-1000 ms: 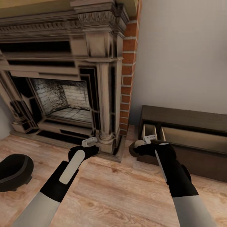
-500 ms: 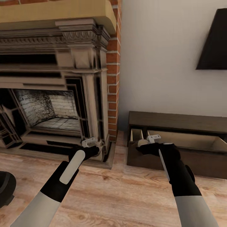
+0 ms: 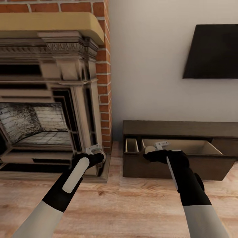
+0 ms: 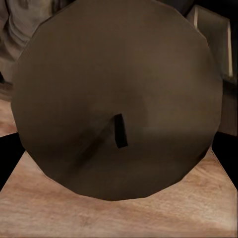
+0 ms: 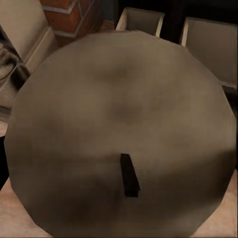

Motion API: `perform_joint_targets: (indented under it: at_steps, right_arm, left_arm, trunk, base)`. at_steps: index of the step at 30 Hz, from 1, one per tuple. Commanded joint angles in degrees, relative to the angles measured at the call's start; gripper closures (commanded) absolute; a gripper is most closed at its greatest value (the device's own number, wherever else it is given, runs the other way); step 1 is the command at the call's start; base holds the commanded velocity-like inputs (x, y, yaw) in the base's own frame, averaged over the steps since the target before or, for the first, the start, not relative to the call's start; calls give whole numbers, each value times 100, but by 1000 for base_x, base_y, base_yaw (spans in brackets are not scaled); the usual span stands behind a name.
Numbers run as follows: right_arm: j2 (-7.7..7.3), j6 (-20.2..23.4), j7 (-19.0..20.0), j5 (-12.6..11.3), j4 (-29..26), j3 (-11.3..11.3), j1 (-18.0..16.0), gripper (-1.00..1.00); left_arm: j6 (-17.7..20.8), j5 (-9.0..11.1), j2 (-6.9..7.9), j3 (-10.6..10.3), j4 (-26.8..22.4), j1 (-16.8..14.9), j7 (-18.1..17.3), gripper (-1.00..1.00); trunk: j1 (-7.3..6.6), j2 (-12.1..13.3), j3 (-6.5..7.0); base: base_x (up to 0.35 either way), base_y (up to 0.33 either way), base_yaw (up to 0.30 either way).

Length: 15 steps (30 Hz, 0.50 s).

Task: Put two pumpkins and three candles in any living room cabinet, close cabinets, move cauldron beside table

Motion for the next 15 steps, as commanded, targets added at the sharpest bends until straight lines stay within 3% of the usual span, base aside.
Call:
perform_joint_targets:
  at_steps: [1, 8, 11, 15]
  right_arm:
    - [2, 4, -7, -20, 0, 0, 0, 100]
    - [61, 22, -9, -37, -11, 68, 0, 100]
    - [90, 44, -22, -25, -2, 322, 7, 100]
    - [85, 47, -24, -20, -7, 403, 9, 100]
  left_arm:
    - [0, -3, 0, 2, 0, 0, 0, 100]
    - [0, -3, 0, 14, 6, 0, 0, 100]
    - [0, -3, 0, 15, 8, 0, -2, 100]
    - [0, -3, 0, 15, 16, 0, 0, 100]
  trunk:
    - [-22, 42, 25]
    - [-176, 322, 168]
    - [-242, 443, 199]
    - [-330, 603, 235]
  base:
    - [0, 0, -240]
    - [0, 0, -122]
    - [0, 0, -7]
    - [0, 0, -1]
